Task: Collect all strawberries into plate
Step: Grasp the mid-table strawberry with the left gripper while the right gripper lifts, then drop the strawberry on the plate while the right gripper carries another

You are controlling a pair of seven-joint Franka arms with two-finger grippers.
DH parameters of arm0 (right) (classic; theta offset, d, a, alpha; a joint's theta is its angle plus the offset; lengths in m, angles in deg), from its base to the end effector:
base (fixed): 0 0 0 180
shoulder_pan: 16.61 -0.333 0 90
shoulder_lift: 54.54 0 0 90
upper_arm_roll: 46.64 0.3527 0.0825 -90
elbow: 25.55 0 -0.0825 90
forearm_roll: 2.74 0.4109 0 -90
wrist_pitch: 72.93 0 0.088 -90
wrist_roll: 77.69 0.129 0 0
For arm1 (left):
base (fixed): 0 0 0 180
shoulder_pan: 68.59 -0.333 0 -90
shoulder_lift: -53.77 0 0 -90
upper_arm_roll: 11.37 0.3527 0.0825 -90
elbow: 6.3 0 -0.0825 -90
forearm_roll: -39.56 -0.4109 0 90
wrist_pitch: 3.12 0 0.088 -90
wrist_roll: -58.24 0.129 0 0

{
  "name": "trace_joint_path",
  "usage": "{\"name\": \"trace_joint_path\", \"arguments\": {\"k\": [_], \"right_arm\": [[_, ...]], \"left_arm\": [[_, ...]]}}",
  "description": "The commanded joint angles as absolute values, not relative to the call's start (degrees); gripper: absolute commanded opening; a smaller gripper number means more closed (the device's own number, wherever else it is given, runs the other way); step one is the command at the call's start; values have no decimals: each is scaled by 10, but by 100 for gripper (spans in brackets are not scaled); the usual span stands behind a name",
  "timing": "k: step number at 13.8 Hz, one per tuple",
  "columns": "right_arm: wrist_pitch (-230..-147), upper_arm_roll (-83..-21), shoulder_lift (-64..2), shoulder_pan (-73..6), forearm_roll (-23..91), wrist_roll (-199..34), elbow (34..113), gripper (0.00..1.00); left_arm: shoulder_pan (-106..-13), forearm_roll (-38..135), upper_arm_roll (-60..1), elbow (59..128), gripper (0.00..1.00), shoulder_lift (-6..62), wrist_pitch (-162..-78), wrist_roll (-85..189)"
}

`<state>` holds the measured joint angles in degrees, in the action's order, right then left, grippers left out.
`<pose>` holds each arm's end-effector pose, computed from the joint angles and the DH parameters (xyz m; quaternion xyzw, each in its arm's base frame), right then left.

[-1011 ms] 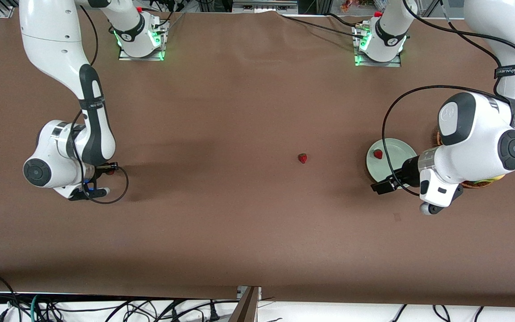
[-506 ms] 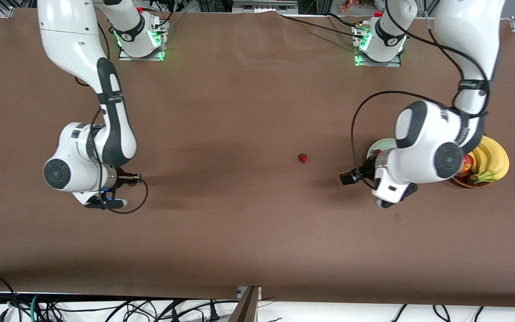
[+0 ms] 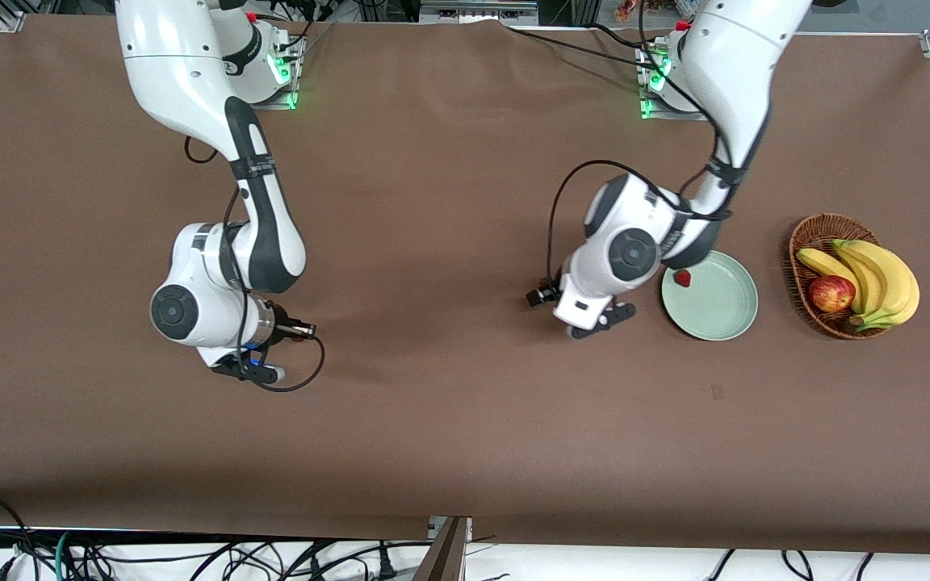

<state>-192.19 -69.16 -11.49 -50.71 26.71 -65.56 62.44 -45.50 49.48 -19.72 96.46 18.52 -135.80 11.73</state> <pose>0.7020 0.2210 0.2133 -0.9890 0.1075 0.0795 0.0636 0.5837 -0.3568 0.1914 0.9729 0.2019 -0.0999 0.0519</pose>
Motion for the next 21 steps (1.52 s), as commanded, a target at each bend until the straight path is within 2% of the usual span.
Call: {"name": "trace_joint_path", "arguments": {"k": [1, 3, 6, 8, 10, 14, 16, 19, 21], "right_arm": [[-1945, -673, -108, -505, 278, -616, 611, 10], [-1955, -660, -107, -505, 278, -599, 611, 10], [-1965, -654, -107, -509, 278, -583, 609, 10], [-1969, -654, -105, -515, 278, -582, 608, 10], [-1980, -654, -105, -518, 278, -581, 608, 10], [-2025, -619, -96, -525, 278, -491, 595, 10], [-2061, -590, -91, -525, 278, -443, 594, 10], [-2184, -526, -66, -541, 277, -366, 580, 10], [-2206, -525, -37, -580, 273, -322, 530, 10]], "left_arm": [[-438, 464, -189, 989, 76, 184, -1383, 108], [-439, 428, -188, 988, 68, 184, -1382, 107], [-440, 427, -188, 987, 34, 180, -1382, 101], [-439, 427, -188, 990, 6, 182, -1377, 100], [-445, 427, -188, 985, 0, 190, -1368, 93], [-548, 434, -190, 918, 1, 268, -1149, 205], [-609, 435, -191, 896, 2, 284, -1084, 293], [-679, 417, -186, 903, 3, 279, -1083, 398], [-715, 384, -187, 910, 3, 263, -1090, 449]]}}
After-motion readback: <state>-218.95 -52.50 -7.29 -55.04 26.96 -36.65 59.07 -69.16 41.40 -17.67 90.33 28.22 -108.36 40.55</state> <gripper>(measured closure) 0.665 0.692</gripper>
